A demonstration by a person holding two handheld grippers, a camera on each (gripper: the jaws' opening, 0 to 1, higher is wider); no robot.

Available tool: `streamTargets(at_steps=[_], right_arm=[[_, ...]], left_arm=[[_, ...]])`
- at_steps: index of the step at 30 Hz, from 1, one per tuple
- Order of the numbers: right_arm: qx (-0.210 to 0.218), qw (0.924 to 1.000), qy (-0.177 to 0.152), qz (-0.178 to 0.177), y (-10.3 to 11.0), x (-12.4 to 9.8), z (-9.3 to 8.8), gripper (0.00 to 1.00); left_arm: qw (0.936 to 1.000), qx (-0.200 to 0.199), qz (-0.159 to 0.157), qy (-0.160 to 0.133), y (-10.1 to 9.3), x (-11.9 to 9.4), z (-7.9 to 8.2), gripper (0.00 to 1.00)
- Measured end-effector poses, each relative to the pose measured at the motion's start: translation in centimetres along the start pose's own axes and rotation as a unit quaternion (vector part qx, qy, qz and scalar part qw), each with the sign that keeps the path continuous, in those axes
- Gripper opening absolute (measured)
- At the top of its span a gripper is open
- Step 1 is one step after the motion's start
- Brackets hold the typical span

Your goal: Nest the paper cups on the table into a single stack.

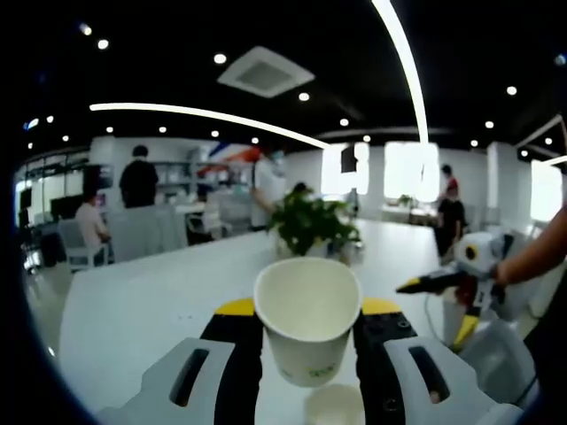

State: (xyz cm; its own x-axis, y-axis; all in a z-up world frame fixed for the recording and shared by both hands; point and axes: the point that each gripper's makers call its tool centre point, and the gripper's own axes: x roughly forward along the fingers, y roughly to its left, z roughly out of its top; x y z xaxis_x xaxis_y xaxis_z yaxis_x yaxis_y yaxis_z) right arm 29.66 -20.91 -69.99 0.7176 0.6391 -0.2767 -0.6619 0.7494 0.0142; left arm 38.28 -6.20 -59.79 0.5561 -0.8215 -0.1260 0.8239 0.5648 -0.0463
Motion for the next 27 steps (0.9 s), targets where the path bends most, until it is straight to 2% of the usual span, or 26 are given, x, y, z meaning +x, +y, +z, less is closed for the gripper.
streamTargets(at_steps=[8, 12, 20, 27], right_arm=[[0.001, 1.0000, 0.007, 0.002, 0.3, -0.2, -0.6, 1.00], [0.002, 1.0000, 0.008, 0.000, 0.2, -0.2, -0.6, 1.00], [0.000, 1.0000, 0.008, 0.003, 0.3, 0.1, -0.2, 1.00], [0.002, 0.9999, 0.013, 0.009, 0.7, 0.4, -0.6, 1.00]], left_arm=[[0.9992, 0.028, -0.028, 0.011, -2.2, -0.1, -0.4, 0.37], [0.9992, 0.024, -0.032, 0.007, -2.4, -0.1, -0.5, 0.36], [0.9991, 0.023, -0.033, 0.016, -2.4, -0.1, -1.7, 0.36], [0.9989, 0.028, -0.033, 0.020, -2.5, 0.1, -2.5, 0.35]])
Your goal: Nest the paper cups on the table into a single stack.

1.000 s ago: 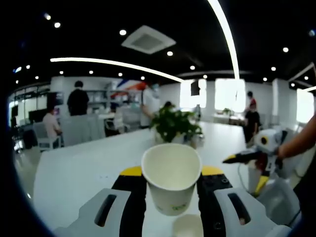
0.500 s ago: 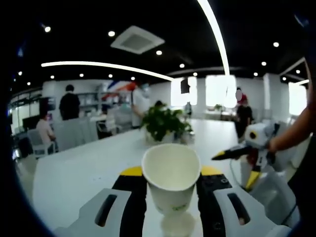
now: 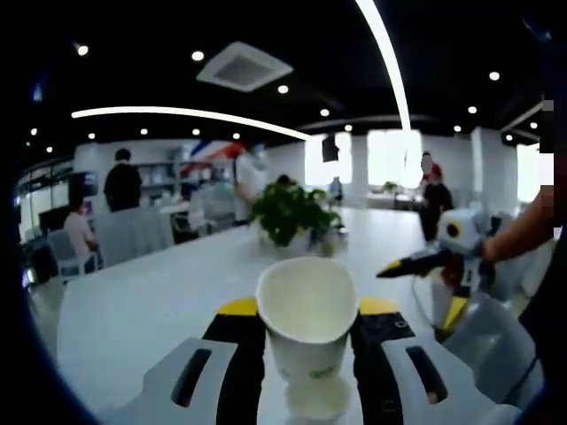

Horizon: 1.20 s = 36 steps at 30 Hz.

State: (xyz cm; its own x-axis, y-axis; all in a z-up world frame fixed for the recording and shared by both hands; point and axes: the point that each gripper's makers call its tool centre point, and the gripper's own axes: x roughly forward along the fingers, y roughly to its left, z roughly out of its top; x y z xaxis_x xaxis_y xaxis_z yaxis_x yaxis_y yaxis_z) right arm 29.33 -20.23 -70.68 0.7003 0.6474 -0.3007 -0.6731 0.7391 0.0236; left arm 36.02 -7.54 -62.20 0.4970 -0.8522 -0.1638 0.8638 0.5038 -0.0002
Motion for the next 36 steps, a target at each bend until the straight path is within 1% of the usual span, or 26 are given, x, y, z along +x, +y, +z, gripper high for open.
streamTargets(at_steps=[3, 7, 10, 14, 22, 24, 27, 31, 36], right_arm=[[0.002, 1.0000, 0.002, 0.002, 0.3, 0.1, -0.1, 1.00], [0.005, 1.0000, 0.005, 0.002, 0.3, 0.2, -0.3, 1.00], [0.006, 1.0000, 0.005, 0.002, 0.3, 0.2, -0.4, 1.00], [0.009, 0.9999, 0.005, 0.001, 0.4, 0.3, -0.6, 1.00], [0.015, 0.9999, 0.006, 0.001, 0.9, 0.4, -1.2, 1.00], [0.016, 0.9998, 0.007, 0.002, 1.1, 0.4, -1.3, 1.00], [0.018, 0.9998, 0.008, 0.003, 1.3, 0.4, -1.4, 1.00], [0.020, 0.9998, 0.006, 0.002, 1.4, 0.3, -1.4, 1.00], [0.020, 0.9998, 0.006, -0.001, 1.1, 0.1, -1.3, 1.00]], left_arm=[[1.0000, -0.003, 0.006, -0.003, 0.1, 0.2, -0.5, 0.35], [1.0000, -0.006, 0.005, -0.001, 0.0, 0.4, -1.4, 0.35], [0.9999, 0.002, 0.012, -0.001, 0.1, 0.5, -2.0, 0.35], [0.9998, 0.000, 0.021, 0.001, 0.3, 0.5, -3.0, 0.35], [0.9994, -0.002, 0.033, 0.006, -0.1, 0.2, -4.7, 0.35], [0.9994, -0.002, 0.034, 0.009, -0.4, 0.3, -5.0, 0.35], [0.9993, 0.007, 0.030, 0.020, -0.7, 0.7, -6.0, 0.35], [0.9992, -0.002, 0.033, 0.021, -0.5, 1.1, -6.8, 0.35], [0.9987, -0.006, 0.034, 0.036, -0.9, 1.3, -8.1, 0.35]])
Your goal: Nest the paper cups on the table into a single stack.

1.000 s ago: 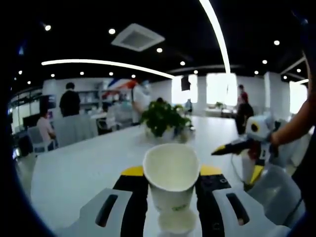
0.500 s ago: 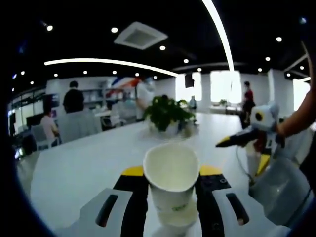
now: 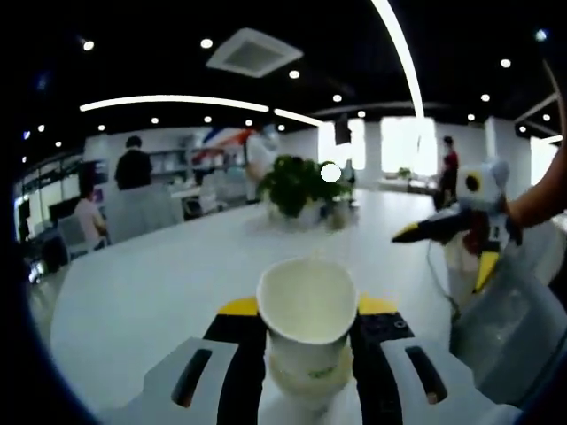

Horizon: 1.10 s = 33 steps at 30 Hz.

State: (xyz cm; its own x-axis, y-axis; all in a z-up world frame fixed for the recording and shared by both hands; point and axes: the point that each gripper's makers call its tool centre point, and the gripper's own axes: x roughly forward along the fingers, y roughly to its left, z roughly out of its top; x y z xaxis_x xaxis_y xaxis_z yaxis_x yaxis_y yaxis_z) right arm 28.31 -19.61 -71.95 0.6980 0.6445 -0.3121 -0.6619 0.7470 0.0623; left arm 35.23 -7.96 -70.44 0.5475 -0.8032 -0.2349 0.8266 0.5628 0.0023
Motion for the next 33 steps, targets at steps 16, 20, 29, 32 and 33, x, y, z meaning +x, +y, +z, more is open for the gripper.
streamTargets(at_steps=[16, 20, 29, 32, 33], right_arm=[[0.004, 1.0000, 0.002, 0.003, 0.3, 0.4, -0.1, 1.00], [0.005, 1.0000, 0.003, 0.003, 0.3, 0.4, -0.2, 0.99], [0.005, 1.0000, 0.005, 0.002, 0.2, 0.3, -0.4, 0.99], [0.005, 1.0000, 0.007, 0.002, 0.2, 0.4, -0.5, 0.99], [0.005, 1.0000, 0.007, 0.003, 0.2, 0.4, -0.5, 0.99]], left_arm=[[0.9994, -0.002, 0.011, 0.032, 0.5, 0.8, -2.1, 0.35], [0.9985, 0.022, 0.005, 0.051, 0.1, 1.0, -2.9, 0.36], [0.9970, 0.023, 0.007, 0.073, -0.1, 1.1, -4.3, 0.38], [0.9970, 0.025, 0.004, 0.073, -0.3, 1.1, -4.4, 0.39], [0.9970, 0.023, 0.005, 0.073, -0.2, 1.2, -4.4, 0.39]])
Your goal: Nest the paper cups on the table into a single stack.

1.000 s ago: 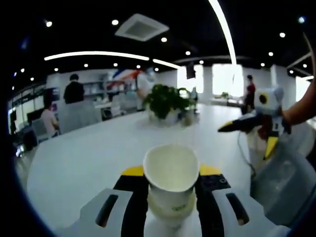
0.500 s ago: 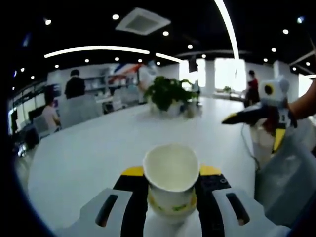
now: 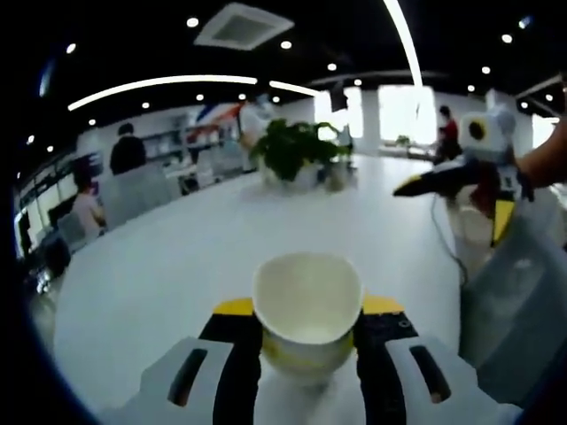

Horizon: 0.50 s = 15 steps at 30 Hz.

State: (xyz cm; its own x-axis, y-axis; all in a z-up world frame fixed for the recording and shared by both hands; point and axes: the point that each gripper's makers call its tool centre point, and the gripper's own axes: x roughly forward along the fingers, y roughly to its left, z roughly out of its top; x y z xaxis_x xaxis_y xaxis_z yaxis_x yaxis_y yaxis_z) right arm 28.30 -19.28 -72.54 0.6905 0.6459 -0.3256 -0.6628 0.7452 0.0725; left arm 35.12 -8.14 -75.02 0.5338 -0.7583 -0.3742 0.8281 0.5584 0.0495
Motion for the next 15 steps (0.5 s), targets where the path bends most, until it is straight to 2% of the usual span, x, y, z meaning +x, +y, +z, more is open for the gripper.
streamTargets(at_steps=[2, 9, 15], right_arm=[[0.000, 1.0000, 0.000, 0.000, 0.0, 0.1, 0.0, 0.99], [-0.002, 1.0000, -0.004, 0.003, 0.2, 0.4, 0.5, 0.99], [-0.005, 0.9999, -0.004, 0.009, 0.5, 0.8, 0.8, 0.99]], left_arm=[[0.9999, -0.003, 0.004, 0.013, 0.3, 0.0, -0.4, 0.42], [0.9999, -0.015, 0.006, 0.001, 0.9, -0.8, -0.1, 0.45], [0.9995, -0.032, 0.002, 0.002, 0.8, -1.0, -0.3, 0.59]])
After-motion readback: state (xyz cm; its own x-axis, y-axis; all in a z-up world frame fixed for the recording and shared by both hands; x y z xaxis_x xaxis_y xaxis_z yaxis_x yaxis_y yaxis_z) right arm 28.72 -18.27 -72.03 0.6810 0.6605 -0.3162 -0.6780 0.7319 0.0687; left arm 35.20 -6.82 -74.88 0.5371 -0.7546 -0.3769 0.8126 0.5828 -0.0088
